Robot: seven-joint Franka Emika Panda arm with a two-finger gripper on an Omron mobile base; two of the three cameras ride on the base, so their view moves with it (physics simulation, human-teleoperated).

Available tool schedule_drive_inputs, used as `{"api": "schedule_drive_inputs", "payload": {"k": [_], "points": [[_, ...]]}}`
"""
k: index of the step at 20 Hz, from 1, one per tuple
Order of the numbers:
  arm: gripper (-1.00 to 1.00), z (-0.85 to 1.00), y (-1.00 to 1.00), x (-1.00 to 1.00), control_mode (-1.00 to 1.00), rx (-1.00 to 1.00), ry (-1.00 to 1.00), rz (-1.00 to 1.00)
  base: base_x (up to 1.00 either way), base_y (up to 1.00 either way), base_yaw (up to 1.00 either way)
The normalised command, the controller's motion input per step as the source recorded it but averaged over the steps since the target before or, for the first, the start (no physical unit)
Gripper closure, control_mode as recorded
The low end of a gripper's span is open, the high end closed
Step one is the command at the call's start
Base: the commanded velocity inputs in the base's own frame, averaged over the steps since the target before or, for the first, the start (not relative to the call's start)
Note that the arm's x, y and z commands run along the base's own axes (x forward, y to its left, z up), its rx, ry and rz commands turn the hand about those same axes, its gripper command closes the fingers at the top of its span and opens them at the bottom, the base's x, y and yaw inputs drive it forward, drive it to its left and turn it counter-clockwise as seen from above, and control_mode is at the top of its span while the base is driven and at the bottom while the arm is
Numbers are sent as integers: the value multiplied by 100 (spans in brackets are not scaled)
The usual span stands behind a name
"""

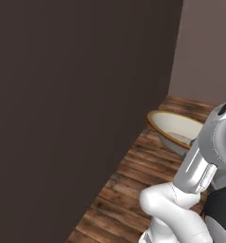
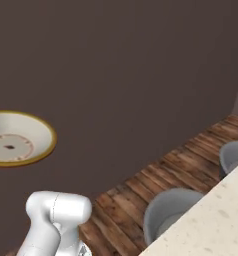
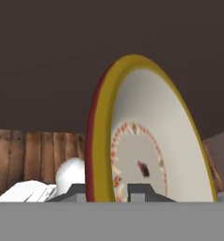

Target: Move the bowls from the cabinet to the plates on the dining table.

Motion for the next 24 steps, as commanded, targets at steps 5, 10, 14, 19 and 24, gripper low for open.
{"api": "schedule_drive_inputs", "payload": {"k": [5,10,14,19,24], "points": [[100,0,0,0,100,0,0,0,1,38,-42],[100,0,0,0,100,0,0,0,7,48,-42],[100,0,0,0,100,0,0,0,3,59,-40],[100,0,0,0,100,0,0,0,0,97,-37],[100,0,0,0,100,0,0,0,0,90,-36]]}}
